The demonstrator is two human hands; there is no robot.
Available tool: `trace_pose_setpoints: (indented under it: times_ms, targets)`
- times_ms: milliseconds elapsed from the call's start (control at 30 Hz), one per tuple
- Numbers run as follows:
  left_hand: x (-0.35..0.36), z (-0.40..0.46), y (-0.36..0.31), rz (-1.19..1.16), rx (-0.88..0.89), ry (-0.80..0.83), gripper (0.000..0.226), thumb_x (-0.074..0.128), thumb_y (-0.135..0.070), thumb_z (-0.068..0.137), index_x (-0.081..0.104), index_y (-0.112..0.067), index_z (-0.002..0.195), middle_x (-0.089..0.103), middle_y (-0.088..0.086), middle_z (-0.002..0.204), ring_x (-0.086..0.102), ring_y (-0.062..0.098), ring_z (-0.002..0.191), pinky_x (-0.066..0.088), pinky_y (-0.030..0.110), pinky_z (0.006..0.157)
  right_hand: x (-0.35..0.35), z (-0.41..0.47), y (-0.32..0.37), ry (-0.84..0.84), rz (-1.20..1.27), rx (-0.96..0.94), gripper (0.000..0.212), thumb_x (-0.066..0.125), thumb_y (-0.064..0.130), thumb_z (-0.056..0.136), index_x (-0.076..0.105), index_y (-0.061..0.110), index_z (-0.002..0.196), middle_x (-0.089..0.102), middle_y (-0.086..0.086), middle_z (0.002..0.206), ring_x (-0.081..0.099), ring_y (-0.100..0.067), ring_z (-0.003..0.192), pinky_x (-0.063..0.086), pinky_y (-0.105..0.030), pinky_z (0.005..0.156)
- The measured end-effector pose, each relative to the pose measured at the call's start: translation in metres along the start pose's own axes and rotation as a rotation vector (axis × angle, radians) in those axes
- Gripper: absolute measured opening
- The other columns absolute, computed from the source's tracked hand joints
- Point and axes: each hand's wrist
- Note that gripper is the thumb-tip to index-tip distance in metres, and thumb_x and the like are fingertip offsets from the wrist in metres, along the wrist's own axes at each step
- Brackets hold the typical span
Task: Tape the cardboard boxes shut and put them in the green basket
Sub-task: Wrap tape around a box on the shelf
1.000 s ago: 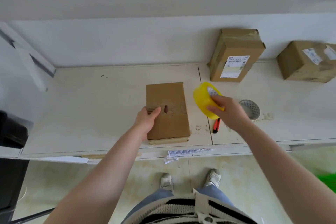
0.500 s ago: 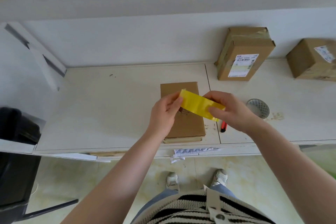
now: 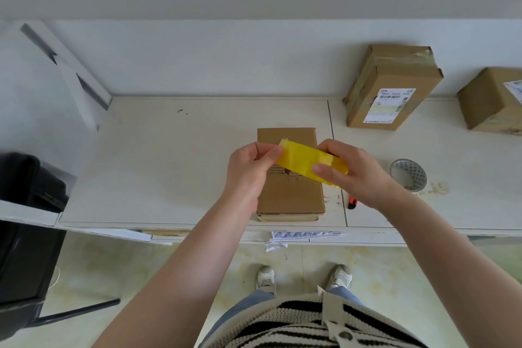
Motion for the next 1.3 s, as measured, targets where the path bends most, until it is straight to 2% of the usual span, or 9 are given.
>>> trace_pose_setpoints:
  times_ms: [67, 167, 333, 467, 600, 700, 833, 1067, 1300]
  targets:
    - [-0.001, -0.002, -0.005, 0.002, 0.046, 0.013, 0.016, 0.073, -0.012, 0.085, 0.069, -0.019, 0.072, 0.07, -0.003, 0.074, 0.064, 0.011, 0.075, 0.051, 0.023, 0.08, -0.005, 0.006, -0.003, -0.029, -0.092, 0.068, 0.031, 0.059, 0.061, 0.086, 0.056, 0.03, 0.087, 0.056, 0.007, 0.071, 0.052, -0.006, 0.063, 0.042, -0.024, 0.058]
    - [0.001, -0.007, -0.009, -0.055, 0.072, 0.083, 0.016, 0.068, -0.01, 0.089, 0.067, -0.016, 0.075, 0.072, -0.003, 0.074, 0.066, 0.013, 0.076, 0.054, 0.03, 0.086, -0.014, 0.016, -0.003, -0.07, -0.342, 0.166, 0.038, 0.058, 0.061, 0.084, 0.06, 0.024, 0.092, 0.061, 0.003, 0.076, 0.057, -0.014, 0.07, 0.045, -0.034, 0.062]
    - [-0.005, 0.001, -0.019, -0.215, -0.103, 0.241, 0.018, 0.053, -0.007, 0.098, 0.053, -0.012, 0.081, 0.071, 0.007, 0.092, 0.066, 0.027, 0.095, 0.057, 0.029, 0.08, -0.015, 0.025, 0.001, -0.056, -0.406, 0.175, 0.043, 0.055, 0.066, 0.082, 0.058, 0.023, 0.081, 0.055, 0.006, 0.063, 0.053, -0.01, 0.06, 0.036, -0.029, 0.052]
    - [-0.017, 0.003, -0.02, -0.177, -0.133, 0.357, 0.017, 0.055, -0.003, 0.096, 0.055, -0.012, 0.081, 0.071, 0.013, 0.099, 0.073, 0.021, 0.086, 0.055, 0.022, 0.067, -0.013, 0.027, 0.001, -0.034, -0.435, 0.197, 0.046, 0.053, 0.065, 0.083, 0.062, 0.02, 0.082, 0.059, 0.002, 0.07, 0.055, -0.012, 0.066, 0.038, -0.029, 0.054]
    - [-0.02, 0.004, -0.018, -0.243, -0.177, 0.39, 0.016, 0.054, 0.004, 0.093, 0.063, -0.008, 0.087, 0.072, 0.015, 0.098, 0.072, 0.026, 0.093, 0.056, 0.023, 0.071, -0.011, 0.028, 0.001, -0.069, -0.446, 0.23, 0.057, 0.045, 0.076, 0.076, 0.062, 0.021, 0.077, 0.059, 0.001, 0.068, 0.055, -0.012, 0.064, 0.034, -0.028, 0.052]
    - [-0.022, 0.005, -0.017, -0.279, -0.191, 0.389, 0.026, 0.049, 0.013, 0.092, 0.069, -0.005, 0.09, 0.072, 0.015, 0.094, 0.07, 0.031, 0.096, 0.058, 0.024, 0.074, -0.011, 0.03, 0.003, -0.093, -0.466, 0.247, 0.06, 0.044, 0.08, 0.075, 0.059, 0.022, 0.073, 0.055, 0.002, 0.063, 0.053, -0.012, 0.06, 0.033, -0.027, 0.051]
    - [-0.017, 0.004, -0.022, -0.243, -0.151, 0.345, 0.019, 0.058, 0.013, 0.087, 0.068, -0.003, 0.087, 0.075, 0.01, 0.088, 0.074, 0.024, 0.086, 0.058, 0.023, 0.075, -0.006, 0.035, 0.007, -0.111, -0.523, 0.272, 0.066, 0.044, 0.084, 0.072, 0.055, 0.019, 0.068, 0.051, 0.002, 0.059, 0.051, -0.012, 0.056, 0.035, -0.027, 0.051]
    - [-0.005, -0.001, -0.02, 0.137, 0.135, 0.155, 0.013, 0.08, -0.005, 0.076, 0.074, -0.016, 0.08, 0.076, -0.002, 0.079, 0.073, 0.013, 0.079, 0.054, 0.017, 0.069, 0.008, 0.032, 0.01, -0.257, -0.537, 0.325, 0.076, 0.04, 0.09, 0.067, 0.05, 0.015, 0.064, 0.046, 0.003, 0.056, 0.047, -0.012, 0.054, 0.028, -0.026, 0.047]
    - [-0.003, -0.004, -0.015, 0.289, 0.226, 0.014, 0.022, 0.073, -0.004, 0.084, 0.068, -0.02, 0.069, 0.072, -0.015, 0.073, 0.071, 0.006, 0.063, 0.049, 0.011, 0.06, 0.014, 0.028, 0.009, -0.297, -0.521, 0.351, 0.07, 0.045, 0.085, 0.072, 0.051, 0.016, 0.066, 0.047, 0.005, 0.057, 0.047, -0.011, 0.054, 0.027, -0.025, 0.047]
Point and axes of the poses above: each hand's wrist, its own z-axis towards the middle knuckle, its own x-axis out of the palm, y = z × x
